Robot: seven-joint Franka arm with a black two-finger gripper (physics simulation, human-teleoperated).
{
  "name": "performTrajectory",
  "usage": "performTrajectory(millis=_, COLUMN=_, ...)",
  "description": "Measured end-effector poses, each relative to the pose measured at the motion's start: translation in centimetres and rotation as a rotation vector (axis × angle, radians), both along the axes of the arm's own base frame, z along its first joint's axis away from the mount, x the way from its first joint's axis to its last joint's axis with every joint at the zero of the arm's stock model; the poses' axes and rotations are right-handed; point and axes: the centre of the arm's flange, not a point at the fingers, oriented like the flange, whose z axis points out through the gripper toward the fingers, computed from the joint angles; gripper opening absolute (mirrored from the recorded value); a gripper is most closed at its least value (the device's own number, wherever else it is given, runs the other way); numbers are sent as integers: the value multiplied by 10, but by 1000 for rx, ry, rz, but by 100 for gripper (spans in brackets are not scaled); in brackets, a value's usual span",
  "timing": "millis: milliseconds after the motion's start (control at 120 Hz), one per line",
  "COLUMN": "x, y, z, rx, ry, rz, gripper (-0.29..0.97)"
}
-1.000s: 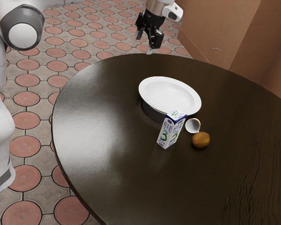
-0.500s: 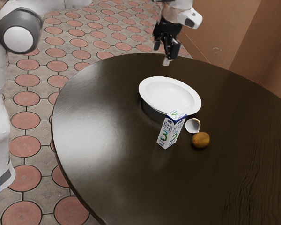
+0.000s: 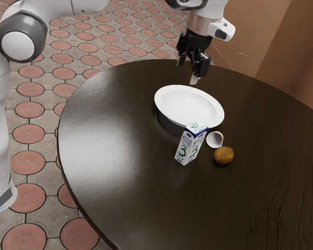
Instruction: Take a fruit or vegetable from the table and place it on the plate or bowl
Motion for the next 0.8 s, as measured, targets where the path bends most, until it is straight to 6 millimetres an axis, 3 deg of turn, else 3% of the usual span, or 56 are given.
performTrajectory(millis=300, x=-1, y=-24, z=-10, rx=-91, ry=19, rz=219, gripper=68)
performTrajectory(millis=358, x=21, y=-30, z=-16, rx=-124, ry=6, rz=248, gripper=68)
performTrajectory(millis=467, x=57, y=-59, z=-25, rx=-159, ry=-29, rz=264, gripper=68)
performTrajectory(millis=625, x=69, y=-101, z=-40, rx=-168, ry=-31, rz=281, gripper=68)
performTrajectory(millis=692, x=72, y=-101, z=-47, rx=-162, ry=-23, rz=313, gripper=68)
performTrajectory(millis=800, x=96, y=-78, z=-76, rx=-157, ry=3, rz=396, gripper=68)
